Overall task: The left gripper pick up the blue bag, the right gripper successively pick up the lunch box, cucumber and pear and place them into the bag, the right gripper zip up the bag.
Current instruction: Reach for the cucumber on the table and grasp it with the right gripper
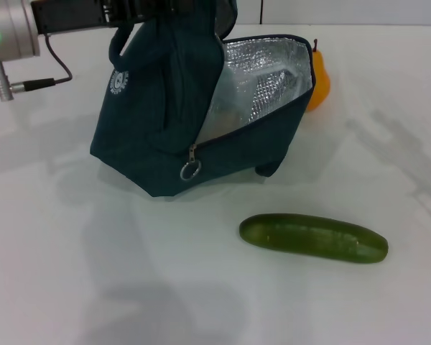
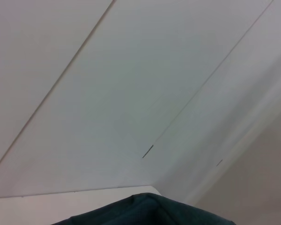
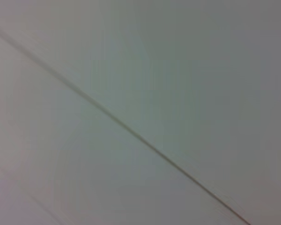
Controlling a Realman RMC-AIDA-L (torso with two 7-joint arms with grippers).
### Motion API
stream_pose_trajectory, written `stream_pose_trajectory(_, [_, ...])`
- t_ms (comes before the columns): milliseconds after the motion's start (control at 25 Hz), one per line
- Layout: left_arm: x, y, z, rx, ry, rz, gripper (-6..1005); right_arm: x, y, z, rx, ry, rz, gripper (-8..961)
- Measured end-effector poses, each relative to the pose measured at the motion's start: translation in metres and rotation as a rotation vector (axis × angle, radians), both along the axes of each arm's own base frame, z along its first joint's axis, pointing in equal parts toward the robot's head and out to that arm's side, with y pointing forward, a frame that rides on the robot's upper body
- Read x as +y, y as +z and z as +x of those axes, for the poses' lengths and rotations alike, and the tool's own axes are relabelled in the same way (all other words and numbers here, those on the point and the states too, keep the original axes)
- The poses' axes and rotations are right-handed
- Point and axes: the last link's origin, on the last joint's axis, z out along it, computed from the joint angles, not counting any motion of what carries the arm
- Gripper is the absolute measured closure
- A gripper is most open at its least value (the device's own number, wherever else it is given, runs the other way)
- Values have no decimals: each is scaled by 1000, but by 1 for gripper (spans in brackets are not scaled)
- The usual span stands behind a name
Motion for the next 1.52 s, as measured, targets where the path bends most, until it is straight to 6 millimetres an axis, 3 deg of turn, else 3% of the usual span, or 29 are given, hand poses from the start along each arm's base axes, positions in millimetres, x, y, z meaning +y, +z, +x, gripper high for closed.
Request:
stream_pose_trajectory(200, [0,-1,-2,-2,6,-4,956,0,-6,-7,-179,123,-15,145])
stream_pose_trajectory(440, [-1,-2,-5,1,15,-6,956,18,7,-25,-494,401,-60,146])
stream_pose_trajectory(640, [0,-4,-7,-1,21,-9,956,36,22,-39,-742,569,-204,145])
stream_pose_trajectory(880, [-1,-4,-9,-1,25,-7,956,48,46,-51,-1023,623,-420,146])
stream_pose_trajectory(1080, [-2,-5,-10,-1,26,-7,956,47,60,-80,-1236,622,-496,148])
stream_pose_trajectory(1240, [-2,-7,-10,-2,25,-7,956,38,51,-111,-1371,627,-534,149])
stream_pose_trajectory(1400, [-2,-8,-10,-6,24,-9,956,32,27,-140,-1371,680,-564,150])
stream_pose_trajectory(1520, [-2,-8,-10,-7,25,-10,956,32,14,-150,-1357,704,-580,151])
